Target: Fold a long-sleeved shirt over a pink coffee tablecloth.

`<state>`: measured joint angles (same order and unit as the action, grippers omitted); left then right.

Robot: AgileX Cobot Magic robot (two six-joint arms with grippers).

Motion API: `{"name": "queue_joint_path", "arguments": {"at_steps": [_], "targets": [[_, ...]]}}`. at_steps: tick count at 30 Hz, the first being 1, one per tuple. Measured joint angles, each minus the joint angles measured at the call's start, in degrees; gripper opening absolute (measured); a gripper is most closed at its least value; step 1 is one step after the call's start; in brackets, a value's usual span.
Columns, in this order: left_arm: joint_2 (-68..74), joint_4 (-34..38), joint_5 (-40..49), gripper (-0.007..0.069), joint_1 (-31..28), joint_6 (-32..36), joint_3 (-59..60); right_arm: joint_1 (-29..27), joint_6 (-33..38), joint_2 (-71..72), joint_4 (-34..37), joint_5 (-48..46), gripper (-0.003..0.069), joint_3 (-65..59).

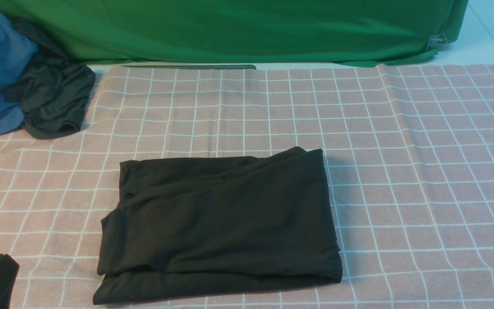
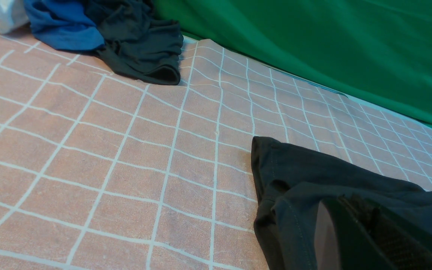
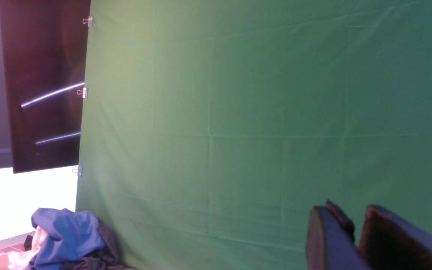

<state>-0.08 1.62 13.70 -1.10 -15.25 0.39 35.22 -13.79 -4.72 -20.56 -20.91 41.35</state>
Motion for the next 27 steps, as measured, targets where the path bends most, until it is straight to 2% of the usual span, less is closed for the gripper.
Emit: {"name": "queue_joint_path", "arguments": {"at_steps": [7, 11, 14, 15, 20, 27], "targets": [[0.00, -0.13, 0.00, 0.0014, 0.00, 0.00, 0.00, 0.00, -0.42, 0.00, 0.32, -0.12, 0.0202, -0.05], [0.00, -0.14, 0.00, 0.0014, 0.00, 0.00, 0.00, -0.62, -1.65, 0.04, 1.60, 0.03, 0.0215, -4.51], [0.00, -0.14, 0.00, 0.0014, 0.00, 0.00, 0.00, -4.02, -2.23, -0.07, 2.47, 1.32, 0.0217, -10.34], [0.00, -0.14, 0.00, 0.0014, 0.00, 0.00, 0.00, -7.37, -2.68, -0.13, 2.96, 3.50, 0.0216, -15.69], [0.00, -0.14, 0.00, 0.0014, 0.00, 0.00, 0.00, -16.05, -2.95, -0.23, 3.30, 9.18, 0.0222, -28.86], [0.00, -0.19, 0.00, 0.0014, 0.00, 0.00, 0.00, -25.16, -4.10, -0.18, 3.77, 8.61, 0.0235, -41.45]]}}
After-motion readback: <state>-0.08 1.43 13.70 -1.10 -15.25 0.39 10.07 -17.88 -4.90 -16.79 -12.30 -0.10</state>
